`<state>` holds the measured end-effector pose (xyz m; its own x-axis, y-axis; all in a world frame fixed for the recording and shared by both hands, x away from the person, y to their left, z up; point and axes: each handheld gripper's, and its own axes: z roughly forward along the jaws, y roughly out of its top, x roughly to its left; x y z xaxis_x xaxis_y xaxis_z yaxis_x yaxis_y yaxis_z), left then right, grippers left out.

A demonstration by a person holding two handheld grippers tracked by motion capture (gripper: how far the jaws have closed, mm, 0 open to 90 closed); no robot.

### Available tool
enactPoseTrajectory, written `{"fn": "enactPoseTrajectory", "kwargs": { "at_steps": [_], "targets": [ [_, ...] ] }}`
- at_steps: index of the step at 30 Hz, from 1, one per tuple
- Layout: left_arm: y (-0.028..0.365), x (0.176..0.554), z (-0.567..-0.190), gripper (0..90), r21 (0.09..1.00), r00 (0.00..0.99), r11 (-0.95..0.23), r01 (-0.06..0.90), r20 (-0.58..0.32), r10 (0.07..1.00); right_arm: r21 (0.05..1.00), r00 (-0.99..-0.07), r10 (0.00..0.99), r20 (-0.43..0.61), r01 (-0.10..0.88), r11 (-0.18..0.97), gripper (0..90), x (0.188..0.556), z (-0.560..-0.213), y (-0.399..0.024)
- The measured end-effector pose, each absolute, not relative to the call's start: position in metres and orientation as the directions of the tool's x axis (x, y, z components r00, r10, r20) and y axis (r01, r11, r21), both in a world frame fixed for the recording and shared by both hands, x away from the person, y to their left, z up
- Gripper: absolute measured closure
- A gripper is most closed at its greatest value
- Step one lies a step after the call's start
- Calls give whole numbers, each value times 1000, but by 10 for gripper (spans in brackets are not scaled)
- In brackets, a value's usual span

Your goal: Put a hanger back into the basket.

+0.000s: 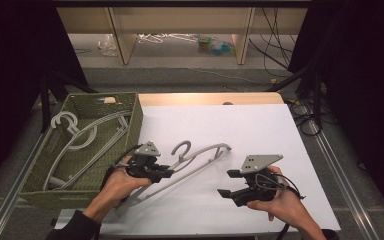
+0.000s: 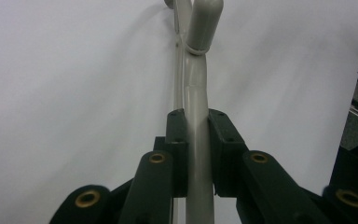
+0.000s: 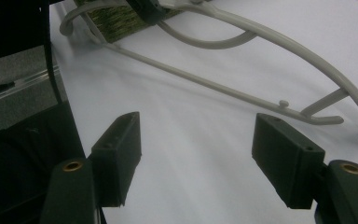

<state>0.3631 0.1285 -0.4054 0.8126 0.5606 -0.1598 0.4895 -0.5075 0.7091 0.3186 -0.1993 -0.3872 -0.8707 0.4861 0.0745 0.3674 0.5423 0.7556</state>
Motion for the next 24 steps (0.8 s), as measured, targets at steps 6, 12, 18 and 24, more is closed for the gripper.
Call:
{"fn": "enactPoseTrajectory", "kwargs": {
  "at_steps": [6, 12, 18, 24],
  "targets": [
    [128, 362, -407, 792, 675, 815, -541, 501, -156, 559, 753, -871, 486, 75, 369, 545, 336, 319, -389, -199],
    [127, 361, -406, 793, 660, 824, -572, 487, -131, 551, 749, -873, 482, 81, 372, 548, 337, 318, -389, -199],
    [130, 361, -404, 794, 688, 810, -521, 506, -171, 561, 746, -874, 479, 81, 372, 552, 337, 319, -391, -199],
    [136, 360, -395, 794, 714, 800, -477, 512, -196, 567, 743, -876, 475, 87, 374, 555, 337, 318, -393, -198]
  ]
}}
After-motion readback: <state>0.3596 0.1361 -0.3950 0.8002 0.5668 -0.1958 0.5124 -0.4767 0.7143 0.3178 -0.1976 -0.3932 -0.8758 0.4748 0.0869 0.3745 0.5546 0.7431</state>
